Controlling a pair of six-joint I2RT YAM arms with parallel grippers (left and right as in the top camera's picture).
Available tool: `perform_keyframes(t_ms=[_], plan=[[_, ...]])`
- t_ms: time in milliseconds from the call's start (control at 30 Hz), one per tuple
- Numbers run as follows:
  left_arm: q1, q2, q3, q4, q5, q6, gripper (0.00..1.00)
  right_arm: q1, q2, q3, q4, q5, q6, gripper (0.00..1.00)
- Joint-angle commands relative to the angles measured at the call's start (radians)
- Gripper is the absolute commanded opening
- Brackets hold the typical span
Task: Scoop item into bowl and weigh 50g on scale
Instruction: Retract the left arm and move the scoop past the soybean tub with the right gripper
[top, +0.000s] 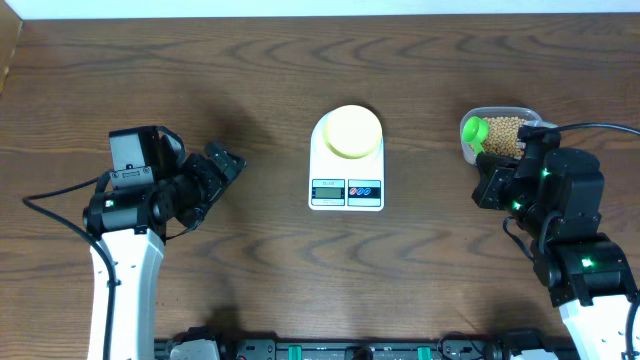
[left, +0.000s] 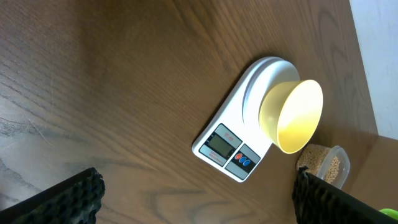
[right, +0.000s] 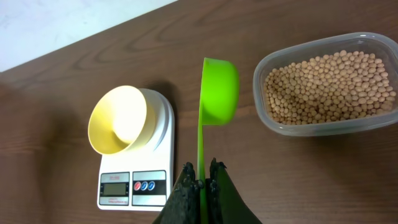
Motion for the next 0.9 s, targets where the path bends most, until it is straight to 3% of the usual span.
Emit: perform_keyframes(t_ms=[0, 200, 533, 867], plan=[[0.004, 0.0, 0.018, -0.003, -0.016, 0.018, 0.98, -0.002, -0.002, 0.016, -0.015, -0.002, -0.019, 0.01], [0.004, 0.0, 0.018, -0.004, -0.016, 0.018, 0.98, -0.003, -0.002, 0.016, -0.047, 0.006, -0.019, 0.01], [0.004, 0.0, 0.018, -0.003, -0.016, 0.018, 0.98, -0.04, -0.002, 0.016, 0.052, 0.277, -0.019, 0.01], [0.004, 0.0, 0.018, -0.004, -0.016, 0.018, 0.98, -0.147, 0.008, 0.016, 0.096, 0.28, -0.047, 0.01]])
